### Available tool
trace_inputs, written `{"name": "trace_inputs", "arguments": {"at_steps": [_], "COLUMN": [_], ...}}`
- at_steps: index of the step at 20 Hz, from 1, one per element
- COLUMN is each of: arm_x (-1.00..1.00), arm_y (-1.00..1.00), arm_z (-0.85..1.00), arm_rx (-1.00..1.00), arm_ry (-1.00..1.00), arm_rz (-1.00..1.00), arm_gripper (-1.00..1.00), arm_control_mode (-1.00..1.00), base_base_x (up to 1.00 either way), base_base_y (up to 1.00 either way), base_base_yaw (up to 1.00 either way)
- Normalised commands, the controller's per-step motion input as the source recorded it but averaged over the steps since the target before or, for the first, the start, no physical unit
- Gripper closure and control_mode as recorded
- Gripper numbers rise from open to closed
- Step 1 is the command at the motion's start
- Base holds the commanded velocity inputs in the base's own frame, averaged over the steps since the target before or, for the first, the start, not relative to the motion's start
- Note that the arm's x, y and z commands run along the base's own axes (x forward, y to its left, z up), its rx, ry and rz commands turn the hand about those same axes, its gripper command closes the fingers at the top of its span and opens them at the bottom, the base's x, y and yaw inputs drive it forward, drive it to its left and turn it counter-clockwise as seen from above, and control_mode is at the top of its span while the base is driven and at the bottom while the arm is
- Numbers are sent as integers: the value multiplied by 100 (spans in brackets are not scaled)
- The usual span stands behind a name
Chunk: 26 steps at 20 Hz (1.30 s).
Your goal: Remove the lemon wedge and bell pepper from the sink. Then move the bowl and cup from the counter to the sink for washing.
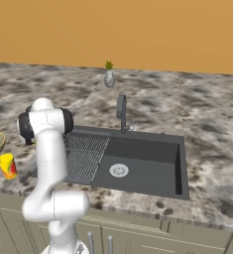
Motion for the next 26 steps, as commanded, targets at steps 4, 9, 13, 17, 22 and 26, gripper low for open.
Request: {"name": "trace_inputs", "arguments": {"at_steps": [4, 9, 13, 17, 22, 26], "arm_x": [10, 11, 10, 10, 9, 5], "arm_y": [2, 4, 5, 5, 4, 2], "arm_z": [-14, -12, -14, -17, -17, -18], "arm_rx": [0, 0, 0, 0, 0, 0], "arm_ry": [0, 0, 0, 0, 0, 0], "arm_rz": [0, 0, 0, 0, 0, 0], "arm_gripper": [100, 100, 100, 100, 100, 100], "arm_control_mode": [-100, -100, -100, -100, -100, -100], "base_base_x": [0, 0, 0, 0, 0, 0], "base_base_y": [0, 0, 0, 0, 0, 0], "base_base_yaw": [0, 0, 0, 0, 0, 0]}}
